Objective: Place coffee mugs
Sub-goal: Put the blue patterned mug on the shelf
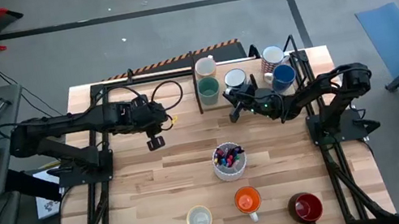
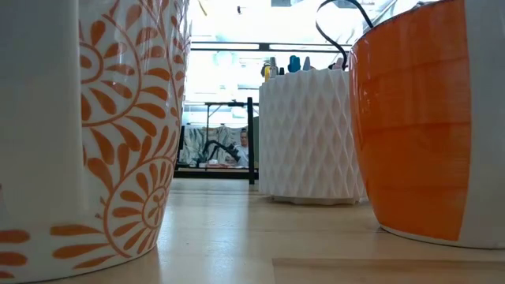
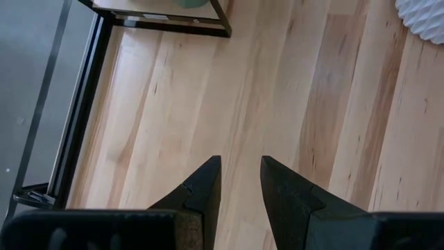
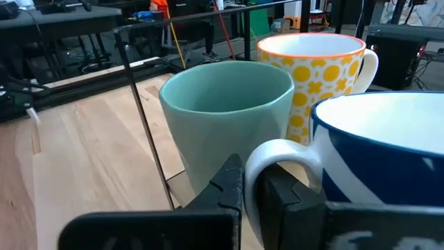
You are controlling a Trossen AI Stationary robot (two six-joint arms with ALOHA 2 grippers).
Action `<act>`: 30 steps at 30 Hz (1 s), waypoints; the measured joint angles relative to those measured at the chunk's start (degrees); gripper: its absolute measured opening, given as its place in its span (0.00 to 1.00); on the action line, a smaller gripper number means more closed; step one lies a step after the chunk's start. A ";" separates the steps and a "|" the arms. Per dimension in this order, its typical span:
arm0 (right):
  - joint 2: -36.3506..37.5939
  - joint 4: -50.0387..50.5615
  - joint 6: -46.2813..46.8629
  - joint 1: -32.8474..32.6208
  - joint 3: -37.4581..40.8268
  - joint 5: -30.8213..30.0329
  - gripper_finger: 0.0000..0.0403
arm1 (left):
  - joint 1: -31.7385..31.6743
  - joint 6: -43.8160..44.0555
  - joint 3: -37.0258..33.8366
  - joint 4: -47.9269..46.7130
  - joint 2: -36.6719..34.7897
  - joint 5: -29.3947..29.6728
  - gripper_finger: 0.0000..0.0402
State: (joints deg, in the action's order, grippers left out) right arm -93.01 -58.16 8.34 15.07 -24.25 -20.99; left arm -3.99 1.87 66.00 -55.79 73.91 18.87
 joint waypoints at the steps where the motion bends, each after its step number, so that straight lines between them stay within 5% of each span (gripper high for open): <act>1: 0.00 -0.01 0.01 0.00 0.00 0.01 0.00 | 0.00 0.00 0.00 -0.02 0.00 0.00 0.22; 19: -0.04 -0.07 -1.27 0.25 0.02 0.40 0.00 | 0.00 0.02 0.00 -0.04 0.00 -0.07 0.22; 30: -0.11 -2.08 -0.01 4.20 0.02 8.11 0.00 | 0.00 0.02 0.00 -0.04 0.00 -0.07 0.22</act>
State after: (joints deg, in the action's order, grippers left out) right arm -93.12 -60.24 8.33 19.27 -24.23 -12.88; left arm -3.99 1.89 66.00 -55.83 73.91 18.81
